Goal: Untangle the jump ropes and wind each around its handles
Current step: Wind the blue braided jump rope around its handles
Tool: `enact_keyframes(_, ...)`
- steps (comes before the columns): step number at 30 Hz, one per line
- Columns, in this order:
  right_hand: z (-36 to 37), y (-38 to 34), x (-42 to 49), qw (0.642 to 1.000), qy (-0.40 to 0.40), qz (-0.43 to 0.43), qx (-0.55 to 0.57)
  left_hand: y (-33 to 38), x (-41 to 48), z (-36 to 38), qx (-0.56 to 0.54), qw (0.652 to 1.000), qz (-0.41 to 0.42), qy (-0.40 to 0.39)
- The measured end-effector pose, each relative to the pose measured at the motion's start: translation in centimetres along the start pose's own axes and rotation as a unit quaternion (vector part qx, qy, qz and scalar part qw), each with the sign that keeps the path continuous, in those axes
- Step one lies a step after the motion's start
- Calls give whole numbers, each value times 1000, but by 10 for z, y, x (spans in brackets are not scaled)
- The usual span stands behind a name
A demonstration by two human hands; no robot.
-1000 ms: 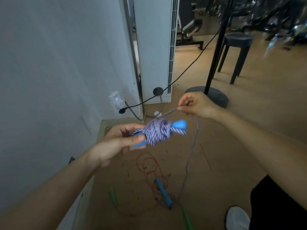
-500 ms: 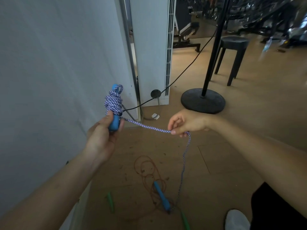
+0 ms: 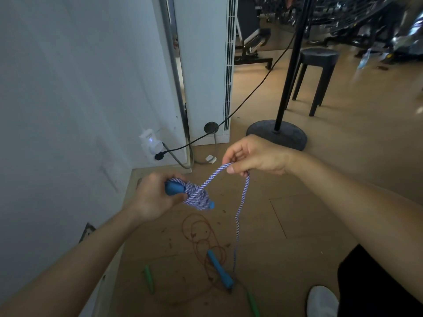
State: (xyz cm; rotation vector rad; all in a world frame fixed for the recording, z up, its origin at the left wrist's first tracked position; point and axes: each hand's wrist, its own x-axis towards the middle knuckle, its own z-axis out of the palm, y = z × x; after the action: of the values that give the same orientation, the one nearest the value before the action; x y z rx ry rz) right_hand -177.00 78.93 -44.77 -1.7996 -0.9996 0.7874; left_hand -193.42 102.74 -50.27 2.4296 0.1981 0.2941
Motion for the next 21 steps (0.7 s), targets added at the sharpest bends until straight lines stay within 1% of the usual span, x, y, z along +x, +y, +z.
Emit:
enact_keyframes(1, -2, 2, 2, 1000, 24, -4, -5, -1, 0, -1, -8, 999, 11, -36)
enact_keyframes(3, -6, 6, 5, 998, 67, -8, -21, 0, 1, -6, -39, 996, 19, -82)
enact_keyframes(6, -10, 10, 6, 992, 123, -17, -34, 7, 1, -17, -110, 985, -11, -131)
enact_keyframes(9, -14, 12, 7, 986, 153, -31, -54, 12, -4, -27, -176, 963, -36, -198)
enact_keyframes(12, -20, 16, 9, 980, 186, -33, -58, 11, -7, -34, -245, 940, -59, -231)
enact_keyframes(15, -24, 23, 11, 975, 214, -28, -59, 13, -10, -37, -347, 908, -100, -212)
enact_keyframes(18, -24, 29, 13, 972, 228, -5, -63, 18, -12, -34, -439, 874, -134, -160)
enact_keyframes(19, -23, 31, 13, 972, 223, 3, -68, 21, -11, -33, -475, 857, -141, -142)
enact_keyframes(21, -19, 34, 16, 977, 200, 14, -79, 25, -9, -32, -557, 810, -149, -106)
